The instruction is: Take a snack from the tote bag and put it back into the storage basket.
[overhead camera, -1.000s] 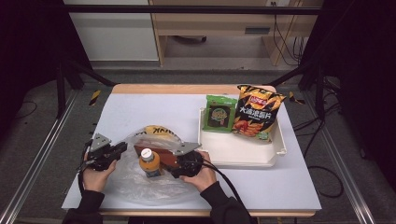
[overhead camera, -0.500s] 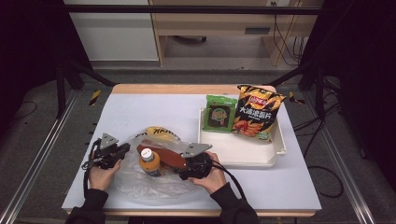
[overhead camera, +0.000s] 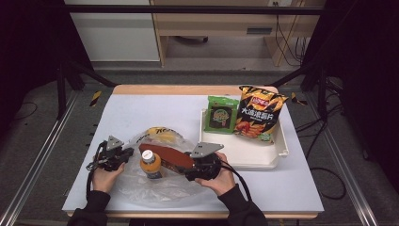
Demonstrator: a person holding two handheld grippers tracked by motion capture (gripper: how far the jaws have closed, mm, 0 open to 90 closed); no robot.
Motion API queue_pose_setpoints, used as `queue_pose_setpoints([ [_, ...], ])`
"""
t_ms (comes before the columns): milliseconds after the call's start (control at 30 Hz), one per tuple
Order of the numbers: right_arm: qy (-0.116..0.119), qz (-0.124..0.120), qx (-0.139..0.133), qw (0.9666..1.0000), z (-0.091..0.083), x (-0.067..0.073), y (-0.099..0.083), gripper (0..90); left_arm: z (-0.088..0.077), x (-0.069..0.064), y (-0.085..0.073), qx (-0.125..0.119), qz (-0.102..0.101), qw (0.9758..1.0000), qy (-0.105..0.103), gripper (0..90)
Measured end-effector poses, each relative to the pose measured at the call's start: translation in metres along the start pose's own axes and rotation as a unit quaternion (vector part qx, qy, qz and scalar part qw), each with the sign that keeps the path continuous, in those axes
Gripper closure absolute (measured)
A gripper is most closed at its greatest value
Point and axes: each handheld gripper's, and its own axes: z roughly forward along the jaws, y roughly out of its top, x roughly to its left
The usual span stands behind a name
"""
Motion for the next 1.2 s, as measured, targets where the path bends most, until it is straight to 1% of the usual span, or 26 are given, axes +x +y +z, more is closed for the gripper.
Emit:
queue_pose_setpoints([
  [133,0.000,-0.004,0.005,1.0000,-0.006,-0.001,0.000,43.7,-0.001,0.000,0.000,-0.002,0.001,1.0000,-0.001,84.8],
  [167,-0.001,-0.002,0.007,1.0000,-0.007,-0.002,-0.001,43.7,-0.002,0.000,0.001,-0.004,0.005,1.0000,0.000,84.6],
  [267,-0.003,-0.004,0.011,0.9999,-0.009,-0.004,-0.003,43.7,-0.006,-0.001,0.002,-0.015,0.005,0.9999,0.000,84.5],
  [300,-0.002,-0.004,0.010,0.9999,-0.010,-0.004,-0.004,43.7,-0.007,-0.001,0.002,-0.019,0.000,0.9998,-0.001,84.6],
  [333,-0.001,-0.006,0.009,0.9999,-0.012,-0.004,-0.004,43.7,-0.008,0.000,0.002,-0.020,0.001,0.9998,0.000,84.8],
  [433,-0.001,-0.014,0.012,0.9998,-0.021,-0.002,-0.005,43.7,-0.007,0.001,0.002,-0.015,-0.006,0.9999,-0.001,86.2],
  [533,-0.003,-0.021,0.018,0.9996,-0.029,-0.002,-0.008,43.7,-0.004,-0.002,0.002,-0.014,-0.004,0.9999,0.000,86.3],
  [567,-0.001,-0.021,0.019,0.9996,-0.030,-0.002,-0.009,43.8,-0.004,-0.004,0.003,-0.013,0.000,0.9999,0.000,86.2],
  [600,-0.001,-0.019,0.021,0.9996,-0.030,-0.003,-0.012,43.7,-0.004,-0.005,0.004,-0.018,0.002,0.9998,0.000,85.9],
  [667,-0.004,-0.015,0.022,0.9996,-0.028,-0.005,-0.015,43.7,-0.008,-0.006,0.006,-0.029,0.004,0.9996,-0.004,85.4],
  [767,-0.018,-0.007,0.030,0.9994,-0.019,-0.008,-0.019,43.7,-0.018,-0.009,0.012,-0.052,0.008,0.9985,-0.013,85.3],
  [833,-0.023,-0.003,0.035,0.9991,-0.009,-0.007,-0.019,43.7,-0.024,-0.012,0.015,-0.063,0.012,0.9978,-0.018,85.4],
  [867,-0.025,-0.003,0.038,0.9990,-0.006,-0.006,-0.020,43.7,-0.027,-0.013,0.017,-0.066,0.018,0.9974,-0.023,85.4],
  [900,-0.028,-0.002,0.044,0.9986,-0.001,-0.004,-0.020,43.7,-0.029,-0.015,0.018,-0.069,0.023,0.9971,-0.021,85.5],
  [933,-0.029,-0.003,0.046,0.9985,0.002,-0.003,-0.020,43.7,-0.032,-0.016,0.019,-0.070,0.028,0.9969,-0.020,85.5],
  [967,-0.029,-0.005,0.051,0.9983,0.005,-0.002,-0.021,43.7,-0.035,-0.018,0.021,-0.077,0.028,0.9963,-0.026,85.8],
  [1000,-0.028,-0.004,0.049,0.9984,0.008,0.000,-0.021,43.7,-0.037,-0.018,0.023,-0.081,0.032,0.9958,-0.028,86.2],
  [1100,-0.027,-0.004,0.048,0.9985,0.008,0.001,-0.022,43.7,-0.041,-0.022,0.028,-0.087,0.040,0.9948,-0.036,87.7],
  [1133,-0.028,-0.003,0.048,0.9985,0.008,0.001,-0.022,43.7,-0.041,-0.024,0.030,-0.092,0.039,0.9943,-0.037,88.7],
  [1200,-0.027,-0.004,0.046,0.9986,0.007,0.001,-0.023,43.7,-0.040,-0.027,0.034,-0.098,0.044,0.9934,-0.040,89.9],
])
